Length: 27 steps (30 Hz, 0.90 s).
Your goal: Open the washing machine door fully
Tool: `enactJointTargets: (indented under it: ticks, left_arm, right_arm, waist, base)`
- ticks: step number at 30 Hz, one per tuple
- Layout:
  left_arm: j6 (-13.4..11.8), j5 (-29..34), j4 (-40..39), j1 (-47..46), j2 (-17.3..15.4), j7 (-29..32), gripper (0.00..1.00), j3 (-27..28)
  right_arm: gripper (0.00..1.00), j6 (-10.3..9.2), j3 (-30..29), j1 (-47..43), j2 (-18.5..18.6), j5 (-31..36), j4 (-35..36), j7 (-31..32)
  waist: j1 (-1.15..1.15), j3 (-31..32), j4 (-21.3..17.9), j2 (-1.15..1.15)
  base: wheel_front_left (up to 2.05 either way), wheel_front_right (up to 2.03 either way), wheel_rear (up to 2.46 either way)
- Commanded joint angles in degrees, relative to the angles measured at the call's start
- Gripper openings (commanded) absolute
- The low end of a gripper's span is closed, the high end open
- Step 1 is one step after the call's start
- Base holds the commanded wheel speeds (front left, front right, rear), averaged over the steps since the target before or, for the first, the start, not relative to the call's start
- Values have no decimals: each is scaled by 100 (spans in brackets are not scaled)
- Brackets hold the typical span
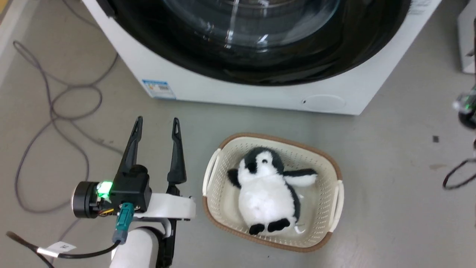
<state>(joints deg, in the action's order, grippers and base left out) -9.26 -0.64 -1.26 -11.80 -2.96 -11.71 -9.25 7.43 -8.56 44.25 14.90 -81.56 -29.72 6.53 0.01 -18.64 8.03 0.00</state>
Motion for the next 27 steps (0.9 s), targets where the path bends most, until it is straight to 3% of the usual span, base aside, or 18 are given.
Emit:
enactJointTargets:
  ticks: [1,16,27]
  left_arm:
    - [-38,-25,-22,-98,-7,-49,100,-28]
    - [-252,-107,-65,-464,5,-228,100,-269]
    - [-353,-132,-38,-588,7,-329,100,-376]
  right_arm:
    - [0,5,13,180,59,-154,-76,29]
    - [0,5,570,1712,512,-776,-1096,728]
    - [0,6,1133,1910,569,-1071,-1128,1549]
  waist:
    - [-1,-101,79,0]
    - [-1,-685,410,0]
    - [-1,-838,466,0]
  base:
    - [0,0,0]
    - [0,0,0]
    - [0,0,0]
